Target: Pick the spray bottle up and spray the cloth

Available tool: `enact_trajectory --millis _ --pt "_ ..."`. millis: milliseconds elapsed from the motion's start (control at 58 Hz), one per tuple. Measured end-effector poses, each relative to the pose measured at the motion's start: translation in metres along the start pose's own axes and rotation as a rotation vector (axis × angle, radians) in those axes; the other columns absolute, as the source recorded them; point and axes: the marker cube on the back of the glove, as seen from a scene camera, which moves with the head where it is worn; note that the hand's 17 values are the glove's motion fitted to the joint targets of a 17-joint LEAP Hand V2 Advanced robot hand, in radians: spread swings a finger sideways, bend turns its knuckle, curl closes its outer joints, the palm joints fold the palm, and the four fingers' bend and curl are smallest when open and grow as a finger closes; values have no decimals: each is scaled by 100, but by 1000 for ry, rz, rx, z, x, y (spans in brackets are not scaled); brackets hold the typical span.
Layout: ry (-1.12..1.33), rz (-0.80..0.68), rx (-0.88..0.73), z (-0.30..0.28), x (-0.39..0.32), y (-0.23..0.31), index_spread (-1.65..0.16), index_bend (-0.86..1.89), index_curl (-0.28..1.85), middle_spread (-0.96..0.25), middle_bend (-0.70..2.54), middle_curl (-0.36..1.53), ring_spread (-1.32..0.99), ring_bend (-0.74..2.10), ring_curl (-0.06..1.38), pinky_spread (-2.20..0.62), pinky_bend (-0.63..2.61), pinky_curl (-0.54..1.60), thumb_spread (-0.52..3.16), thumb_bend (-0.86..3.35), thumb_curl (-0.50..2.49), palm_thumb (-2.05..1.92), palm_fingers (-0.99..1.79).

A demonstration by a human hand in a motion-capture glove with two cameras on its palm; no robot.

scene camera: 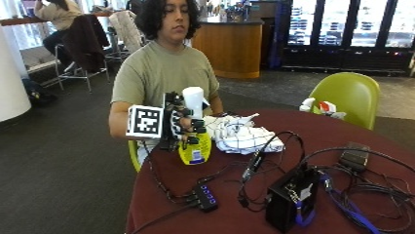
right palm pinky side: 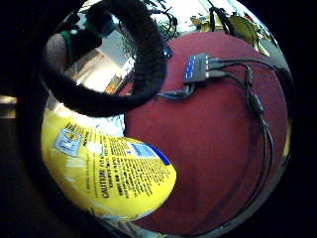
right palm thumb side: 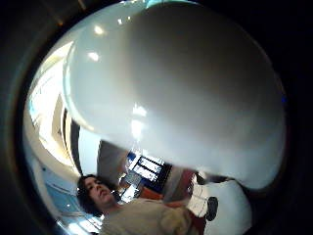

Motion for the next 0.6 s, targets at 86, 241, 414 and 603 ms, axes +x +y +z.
enact_trajectory --millis 86,241,414,603 --pt "0 26 6 13 -1 -10 -31 3 4 -2 34 36 -12 77 38 17 59 36 79 -2 39 81 42" --pt "-75 160 -26 26 -8 -30 -26 12 8 -8 44 39 -16 77 35 -3 62 35 74 4 46 99 97" --pt "115 -7 -141 -3 -75 -56 -27 27 24 -14 47 44 -15 60 37 -14 51 36 52 -3 54 104 121" --pt "511 -138 -293 -4 -148 -77 -26 32 35 -16 49 47 -17 53 39 -22 44 36 40 -3 59 100 129"
